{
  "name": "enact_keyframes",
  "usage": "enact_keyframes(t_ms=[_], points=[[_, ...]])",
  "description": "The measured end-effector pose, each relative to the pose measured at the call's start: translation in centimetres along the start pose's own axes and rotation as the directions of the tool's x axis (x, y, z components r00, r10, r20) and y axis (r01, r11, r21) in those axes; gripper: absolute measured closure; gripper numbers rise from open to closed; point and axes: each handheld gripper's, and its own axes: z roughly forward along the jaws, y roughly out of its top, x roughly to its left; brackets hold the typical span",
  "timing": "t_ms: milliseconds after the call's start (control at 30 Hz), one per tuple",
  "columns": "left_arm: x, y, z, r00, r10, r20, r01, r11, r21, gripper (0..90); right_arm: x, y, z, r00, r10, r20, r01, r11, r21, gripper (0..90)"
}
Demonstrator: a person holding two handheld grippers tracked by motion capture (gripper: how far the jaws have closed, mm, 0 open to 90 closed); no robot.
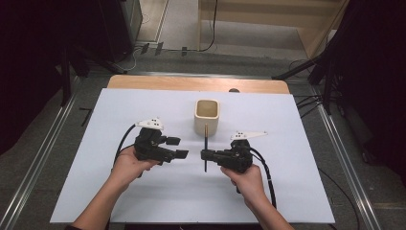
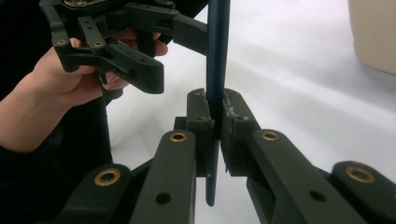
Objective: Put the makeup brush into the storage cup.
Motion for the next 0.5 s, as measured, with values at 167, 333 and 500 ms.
enact_keyframes(t_ms=[167, 333, 500], points=[[-0.14, -0.22, -0.12, 0.9992, 0.029, -0.029, -0.028, 0.9995, 0.012, 32.8, -0.06, 0.11, -0.21, 1.0, -0.001, 0.01, 0.001, 1.0, -0.002, 83.9], [-0.13, -0.47, -0.42, 0.9961, 0.066, -0.058, -0.064, 0.9975, 0.029, 32.6, -0.07, 0.23, -0.41, 0.9997, -0.008, 0.022, 0.008, 1.0, -0.006, 83.8], [-0.13, -0.75, -0.64, 0.9912, 0.099, -0.089, -0.095, 0.9944, 0.046, 32.0, -0.09, 0.3, -0.49, 0.9992, -0.017, 0.036, 0.017, 1.0, -0.005, 83.8]])
